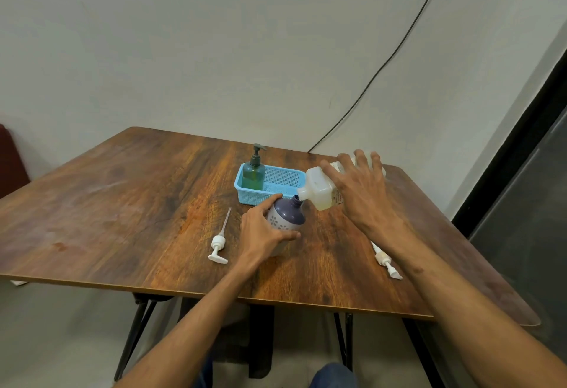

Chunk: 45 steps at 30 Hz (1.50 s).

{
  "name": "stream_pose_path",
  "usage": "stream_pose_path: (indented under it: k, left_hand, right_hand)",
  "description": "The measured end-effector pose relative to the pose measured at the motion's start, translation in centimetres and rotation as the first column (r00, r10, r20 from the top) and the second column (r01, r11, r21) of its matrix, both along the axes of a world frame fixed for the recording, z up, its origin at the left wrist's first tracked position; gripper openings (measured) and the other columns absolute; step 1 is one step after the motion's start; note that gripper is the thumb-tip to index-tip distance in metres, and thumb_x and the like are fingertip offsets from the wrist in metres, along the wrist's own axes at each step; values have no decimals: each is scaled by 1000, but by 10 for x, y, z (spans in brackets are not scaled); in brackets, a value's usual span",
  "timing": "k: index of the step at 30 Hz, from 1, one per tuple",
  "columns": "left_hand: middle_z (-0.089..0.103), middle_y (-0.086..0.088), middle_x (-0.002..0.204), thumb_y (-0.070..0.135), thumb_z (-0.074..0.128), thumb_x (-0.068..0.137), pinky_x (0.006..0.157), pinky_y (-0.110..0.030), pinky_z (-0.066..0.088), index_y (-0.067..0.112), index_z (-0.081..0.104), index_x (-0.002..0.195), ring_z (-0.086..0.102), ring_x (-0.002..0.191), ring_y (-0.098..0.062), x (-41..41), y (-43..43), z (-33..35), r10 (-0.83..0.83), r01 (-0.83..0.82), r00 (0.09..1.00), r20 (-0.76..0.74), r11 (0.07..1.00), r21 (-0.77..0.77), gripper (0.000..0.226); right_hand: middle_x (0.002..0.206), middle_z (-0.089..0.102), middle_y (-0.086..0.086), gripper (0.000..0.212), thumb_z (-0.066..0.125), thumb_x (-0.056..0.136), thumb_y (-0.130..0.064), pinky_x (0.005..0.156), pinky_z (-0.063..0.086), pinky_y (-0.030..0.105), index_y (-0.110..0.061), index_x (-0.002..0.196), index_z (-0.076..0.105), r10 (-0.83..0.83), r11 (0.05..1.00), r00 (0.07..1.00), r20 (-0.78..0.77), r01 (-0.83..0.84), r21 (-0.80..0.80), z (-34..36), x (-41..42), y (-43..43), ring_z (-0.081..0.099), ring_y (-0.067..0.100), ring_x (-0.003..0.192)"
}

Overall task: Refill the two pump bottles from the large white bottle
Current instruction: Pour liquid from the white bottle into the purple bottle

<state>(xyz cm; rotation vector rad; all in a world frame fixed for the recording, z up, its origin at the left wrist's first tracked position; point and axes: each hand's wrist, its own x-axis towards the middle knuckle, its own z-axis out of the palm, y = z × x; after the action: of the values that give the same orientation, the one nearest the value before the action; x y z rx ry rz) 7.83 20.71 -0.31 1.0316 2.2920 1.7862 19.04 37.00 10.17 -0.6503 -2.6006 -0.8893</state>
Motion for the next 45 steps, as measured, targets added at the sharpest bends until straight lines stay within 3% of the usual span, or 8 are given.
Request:
stream_pose_path:
  k: [10,21,45]
  left_hand:
    - [64,-1,132,33,98,55,109,-47,48,19,57,138,58,120,-16,0,2,-2,5,-5,1000,4,1000,-18,94]
    - [65,-1,131,32,98,54,107,-44,49,18,57,139,59,119,-14,1,2,-1,7,-7,1000,-7,1000,-16,95]
    - [64,-2,133,28,97,56,106,-35,48,17,57,139,56,116,-9,3,1,0,-3,3,1000,10,1000,-12,92]
  right_hand:
    - [132,55,13,97,93,58,-25,104,33,61,-31,137,37,-9,1000,1000,21,9,10,1,0,1,48,42,125]
    - [141,51,14,90,88,69,-24,109,28,62,-30,144,38,-6,1000,999,32,5,13,7,3,-4,42,43,133]
    - [137,54,15,94,89,64,-20,107,31,61,-30,142,38,26,1000,1000,-18,-26,-1,-3,5,2,45,43,130]
